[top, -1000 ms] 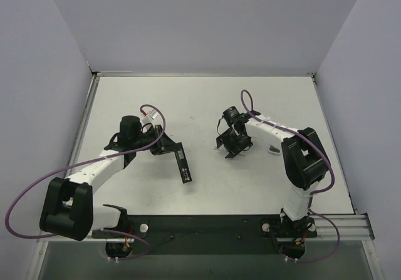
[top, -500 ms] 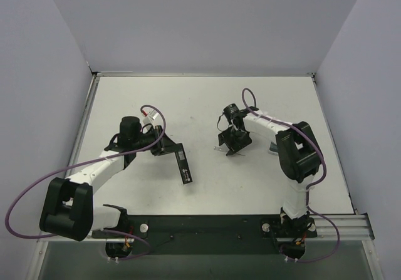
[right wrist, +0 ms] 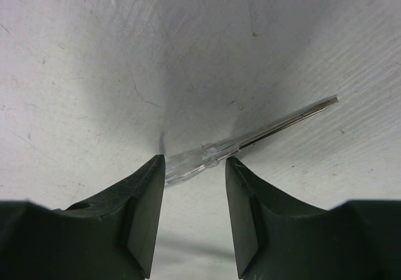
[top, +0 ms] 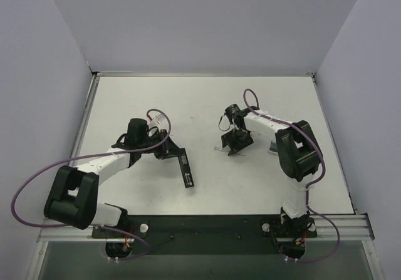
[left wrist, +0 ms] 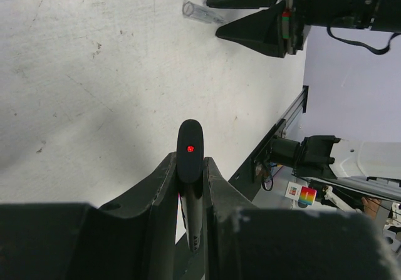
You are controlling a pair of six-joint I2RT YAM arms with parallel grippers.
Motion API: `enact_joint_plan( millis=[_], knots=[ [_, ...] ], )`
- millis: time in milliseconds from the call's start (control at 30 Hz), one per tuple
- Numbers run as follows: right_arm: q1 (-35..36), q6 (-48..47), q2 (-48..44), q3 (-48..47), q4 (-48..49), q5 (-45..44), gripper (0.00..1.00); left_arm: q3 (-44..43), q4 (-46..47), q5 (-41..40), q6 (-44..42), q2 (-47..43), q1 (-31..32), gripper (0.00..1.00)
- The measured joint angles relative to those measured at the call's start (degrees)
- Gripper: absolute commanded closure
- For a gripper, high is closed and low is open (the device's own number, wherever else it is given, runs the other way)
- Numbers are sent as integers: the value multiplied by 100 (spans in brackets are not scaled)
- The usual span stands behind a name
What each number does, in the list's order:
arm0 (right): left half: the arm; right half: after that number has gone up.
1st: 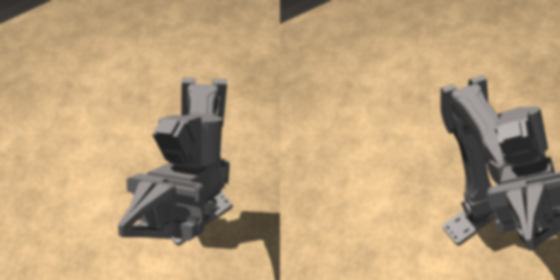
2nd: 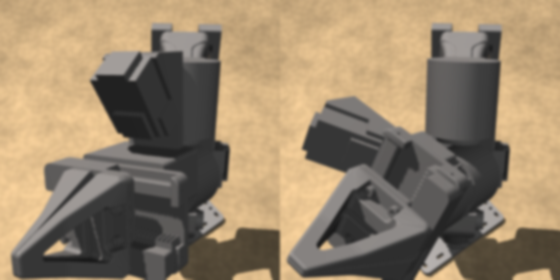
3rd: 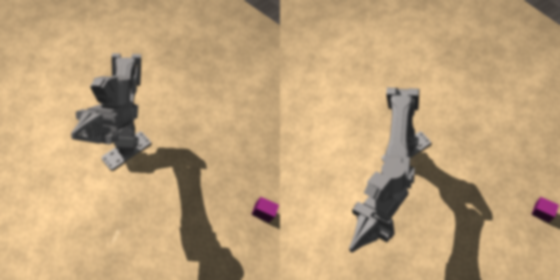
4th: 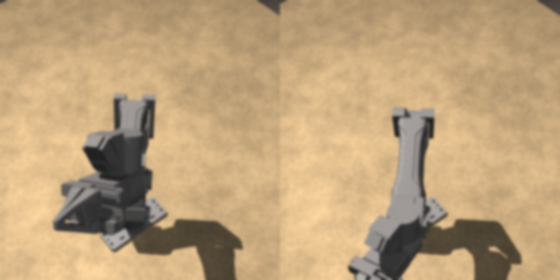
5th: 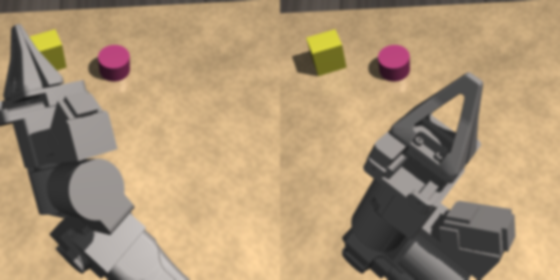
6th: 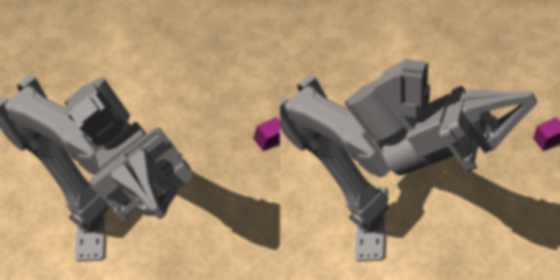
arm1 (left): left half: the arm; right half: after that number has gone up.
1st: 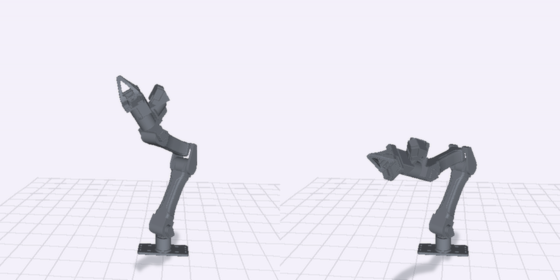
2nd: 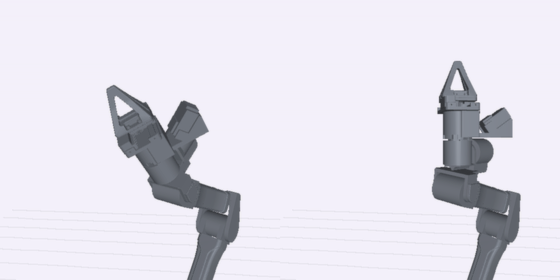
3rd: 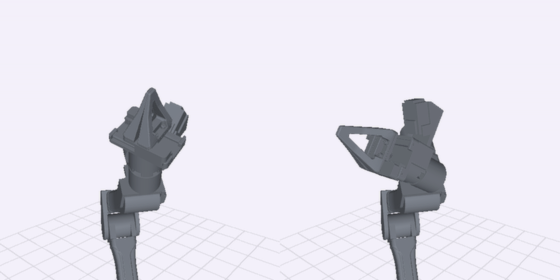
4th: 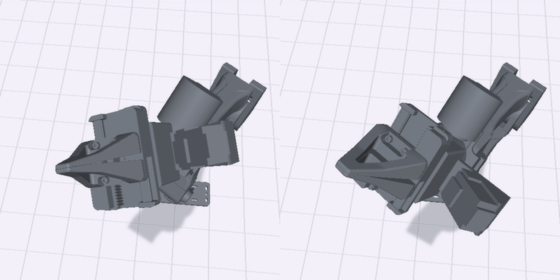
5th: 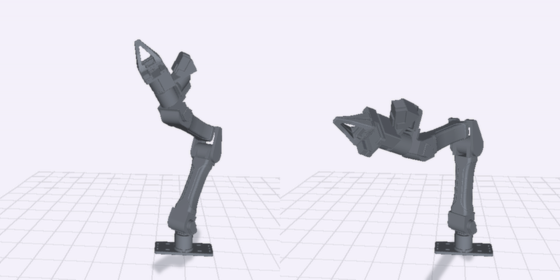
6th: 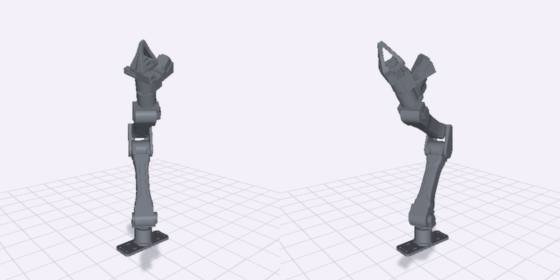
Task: Unload the batteries from the remote control
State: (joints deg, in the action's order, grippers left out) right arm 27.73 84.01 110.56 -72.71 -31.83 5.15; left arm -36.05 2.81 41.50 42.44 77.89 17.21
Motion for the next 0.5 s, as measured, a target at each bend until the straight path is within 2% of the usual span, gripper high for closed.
enact_joint_plan(
  millis=[100, 300, 400, 500],
  knots=[
    [-2, -22, 0, 2, -17, -22, 77, -57, -7, -144, 42, 304, 168, 100],
    [-33, -92, -87, 164, 13, -46, 91, -435, -44, -437, 48, 866, 566, 99],
    [-72, -149, -267, 407, 17, -50, 100, -658, -72, -529, 39, 1115, 691, 93],
    [-142, -201, -437, 619, 4, -55, 100, -820, -98, -619, 33, 1344, 708, 83]
  ],
)
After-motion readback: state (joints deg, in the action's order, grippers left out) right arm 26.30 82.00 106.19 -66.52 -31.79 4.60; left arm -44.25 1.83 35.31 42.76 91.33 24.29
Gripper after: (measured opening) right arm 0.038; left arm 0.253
